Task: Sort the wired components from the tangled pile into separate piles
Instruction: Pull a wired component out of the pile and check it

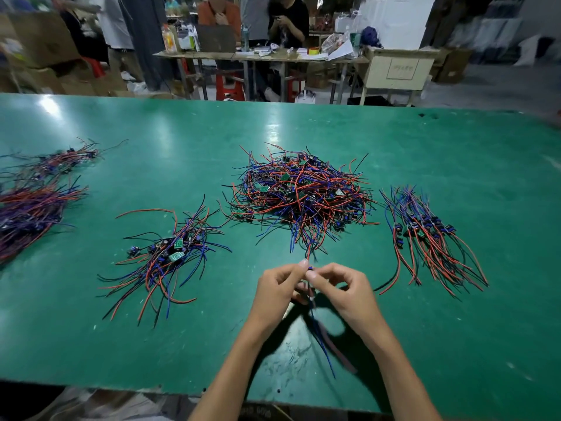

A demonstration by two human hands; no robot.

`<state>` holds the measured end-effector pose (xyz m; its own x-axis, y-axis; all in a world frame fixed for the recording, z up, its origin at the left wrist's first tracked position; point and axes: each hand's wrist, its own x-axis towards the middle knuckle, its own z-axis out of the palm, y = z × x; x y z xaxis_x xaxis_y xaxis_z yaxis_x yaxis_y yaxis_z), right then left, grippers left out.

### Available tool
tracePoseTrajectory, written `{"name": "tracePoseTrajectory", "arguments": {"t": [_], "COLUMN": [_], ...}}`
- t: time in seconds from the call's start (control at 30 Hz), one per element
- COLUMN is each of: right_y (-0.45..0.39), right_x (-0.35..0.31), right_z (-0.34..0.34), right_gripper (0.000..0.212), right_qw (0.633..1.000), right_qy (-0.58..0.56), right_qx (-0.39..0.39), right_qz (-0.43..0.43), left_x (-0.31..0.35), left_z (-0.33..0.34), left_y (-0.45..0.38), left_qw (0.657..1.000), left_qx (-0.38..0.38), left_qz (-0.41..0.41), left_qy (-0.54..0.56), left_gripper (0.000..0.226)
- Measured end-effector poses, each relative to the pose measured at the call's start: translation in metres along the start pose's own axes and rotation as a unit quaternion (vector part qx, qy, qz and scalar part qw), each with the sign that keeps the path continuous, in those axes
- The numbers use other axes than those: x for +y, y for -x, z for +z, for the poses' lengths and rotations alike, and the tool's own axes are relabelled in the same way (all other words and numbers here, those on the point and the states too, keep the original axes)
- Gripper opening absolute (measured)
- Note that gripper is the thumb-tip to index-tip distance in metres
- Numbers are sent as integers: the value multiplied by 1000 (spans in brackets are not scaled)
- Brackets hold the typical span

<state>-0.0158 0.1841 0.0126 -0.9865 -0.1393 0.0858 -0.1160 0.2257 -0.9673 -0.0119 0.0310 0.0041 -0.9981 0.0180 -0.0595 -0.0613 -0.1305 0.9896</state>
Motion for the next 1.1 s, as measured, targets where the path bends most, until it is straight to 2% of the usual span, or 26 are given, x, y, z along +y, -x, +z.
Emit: {"name": "tracePoseTrajectory", "arguments": {"t": [0.1,0.23,0.33,0.43,0.6,0.7,0.9,1.1], "right_y": [5,8,-4,-11,-18,-20,-14,-10], "right_x": [7,16,14,8,5,8,13,14], "right_z": [8,13,13,12,12,18,25,25], "right_gripper": [23,38,30,21,18,21,18,22], "right_qw": [996,994,996,999,996,995,993,991], "right_qy": [73,16,-10,-31,-86,-86,-94,-114], "right_qx": [37,111,71,22,35,43,64,37], "right_qz": [-22,14,47,26,17,28,21,60], "left_x": [-3,-1,2,3,4,2,2,2], "left_z": [-4,-8,-9,-7,-6,-5,-7,-5], "left_y": [0,0,1,3,0,-1,-2,-3], "left_qw": [1000,998,996,996,996,996,998,998], "left_qx": [2,-21,-59,-69,-42,-34,-17,-31], "left_qz": [-7,-42,-51,-52,-57,-56,-47,-45], "left_qy": [2,45,52,36,54,66,43,31], "left_gripper": [22,24,30,28,21,24,15,20]}}
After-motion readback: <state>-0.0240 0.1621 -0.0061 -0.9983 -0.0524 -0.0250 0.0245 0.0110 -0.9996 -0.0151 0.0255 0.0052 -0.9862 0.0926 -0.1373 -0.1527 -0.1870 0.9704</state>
